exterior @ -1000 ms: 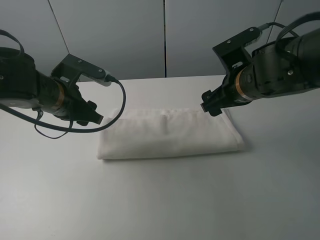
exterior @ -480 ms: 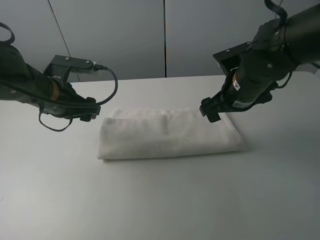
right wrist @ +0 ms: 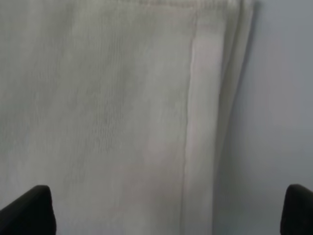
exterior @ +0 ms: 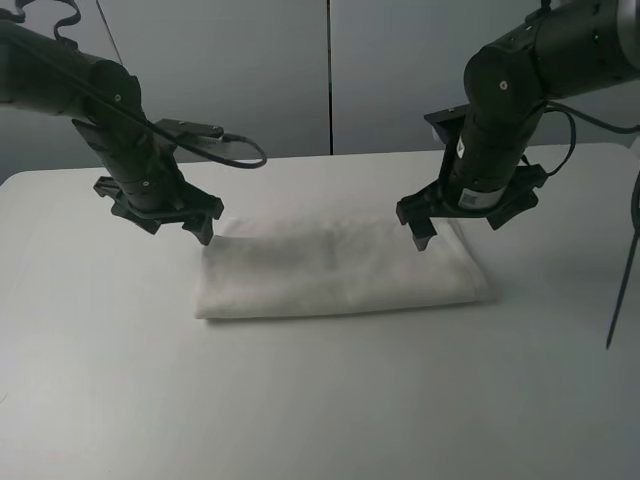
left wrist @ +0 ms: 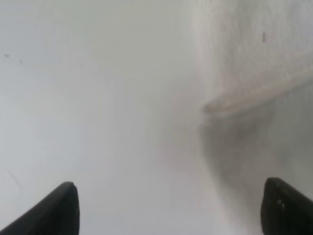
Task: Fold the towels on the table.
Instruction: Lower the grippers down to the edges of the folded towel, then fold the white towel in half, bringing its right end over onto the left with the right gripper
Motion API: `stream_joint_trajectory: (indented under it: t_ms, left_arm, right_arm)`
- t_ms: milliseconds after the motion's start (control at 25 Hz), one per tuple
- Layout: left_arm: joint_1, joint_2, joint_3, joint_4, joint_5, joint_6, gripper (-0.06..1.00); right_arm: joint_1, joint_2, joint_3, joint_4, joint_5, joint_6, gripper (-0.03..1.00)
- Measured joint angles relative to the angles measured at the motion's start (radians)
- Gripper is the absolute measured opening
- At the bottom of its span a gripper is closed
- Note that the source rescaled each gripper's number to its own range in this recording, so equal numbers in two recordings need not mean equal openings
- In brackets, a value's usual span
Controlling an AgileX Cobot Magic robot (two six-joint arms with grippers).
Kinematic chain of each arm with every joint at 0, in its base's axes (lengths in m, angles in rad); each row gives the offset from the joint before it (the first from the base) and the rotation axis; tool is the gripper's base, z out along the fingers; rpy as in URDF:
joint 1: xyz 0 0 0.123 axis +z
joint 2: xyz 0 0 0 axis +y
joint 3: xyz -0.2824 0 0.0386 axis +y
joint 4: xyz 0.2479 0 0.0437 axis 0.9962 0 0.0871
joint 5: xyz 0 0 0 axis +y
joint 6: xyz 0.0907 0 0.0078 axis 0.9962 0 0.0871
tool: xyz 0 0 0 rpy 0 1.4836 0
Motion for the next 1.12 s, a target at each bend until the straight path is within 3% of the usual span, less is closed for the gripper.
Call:
stream_joint_trajectory:
  t_ms: [240, 1120]
  left_arm:
    - [0.000, 0.070, -0.042, -0.004, 0.040, 0.008, 0.95]
    - [0.000, 0.162, -0.055, -0.009, 0.028, 0.007, 0.95]
  right_arm:
    - [-0.032, 0.041, -0.009, 0.090, 0.035, -0.044, 1.00]
    - [-0.036, 0.139, -0.073, 0.116, 0.018, -0.061, 1.00]
